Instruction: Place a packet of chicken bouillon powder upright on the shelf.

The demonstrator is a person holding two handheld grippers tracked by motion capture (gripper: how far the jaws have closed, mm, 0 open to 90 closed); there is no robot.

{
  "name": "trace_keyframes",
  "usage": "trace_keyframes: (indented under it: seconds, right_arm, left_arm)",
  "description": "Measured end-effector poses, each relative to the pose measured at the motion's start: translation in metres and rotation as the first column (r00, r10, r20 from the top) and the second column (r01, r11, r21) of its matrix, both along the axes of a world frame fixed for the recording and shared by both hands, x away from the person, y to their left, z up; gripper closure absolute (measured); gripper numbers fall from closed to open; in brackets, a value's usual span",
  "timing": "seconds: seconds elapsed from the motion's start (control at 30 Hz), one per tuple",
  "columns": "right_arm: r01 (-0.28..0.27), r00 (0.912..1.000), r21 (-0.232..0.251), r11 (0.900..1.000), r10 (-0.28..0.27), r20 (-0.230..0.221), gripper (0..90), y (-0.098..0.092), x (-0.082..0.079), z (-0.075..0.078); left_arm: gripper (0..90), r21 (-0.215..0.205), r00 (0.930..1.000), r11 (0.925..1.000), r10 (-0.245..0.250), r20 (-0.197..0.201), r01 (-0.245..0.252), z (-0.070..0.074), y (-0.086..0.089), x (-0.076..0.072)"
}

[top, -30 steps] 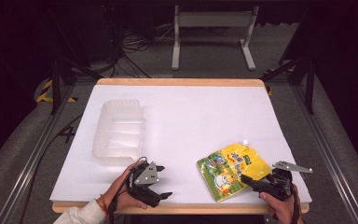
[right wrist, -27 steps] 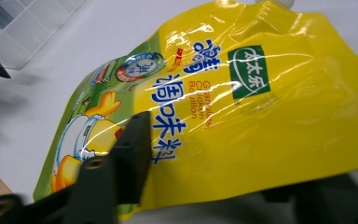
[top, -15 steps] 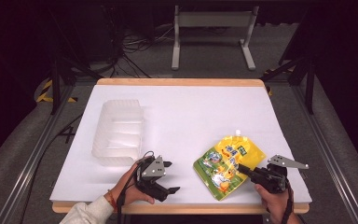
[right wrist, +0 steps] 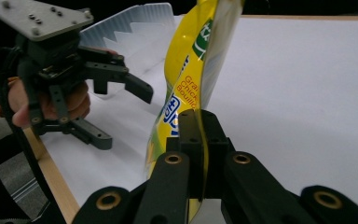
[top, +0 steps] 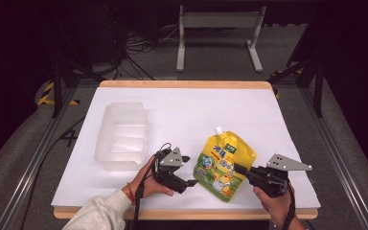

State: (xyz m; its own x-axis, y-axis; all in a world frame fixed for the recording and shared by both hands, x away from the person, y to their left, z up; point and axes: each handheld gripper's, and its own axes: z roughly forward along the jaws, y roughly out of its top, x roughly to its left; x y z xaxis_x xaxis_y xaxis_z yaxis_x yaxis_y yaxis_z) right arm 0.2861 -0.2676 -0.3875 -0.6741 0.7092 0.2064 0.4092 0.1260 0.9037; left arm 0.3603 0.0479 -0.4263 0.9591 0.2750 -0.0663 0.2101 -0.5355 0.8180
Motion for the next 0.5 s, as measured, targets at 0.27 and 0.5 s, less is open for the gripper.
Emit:
trace_keyframes:
  seconds: [0.27,0.5]
  right_arm:
    - [-0.051,0.9969,-0.039,0.998,0.053,0.059,90.0,0.016,-0.006,0.013]
    - [-0.064,0.9944,-0.055,0.996,0.068,0.081,90.0,0.023,-0.007,0.017]
  left_arm:
    - [32.5,-0.045,0.9998,0.9989,-0.018,-0.004,0.017,0.007,-0.004,0.004]
    - [52.5,-0.059,0.9993,0.998,-0.018,0.033,0.02,0.013,-0.004,0.001]
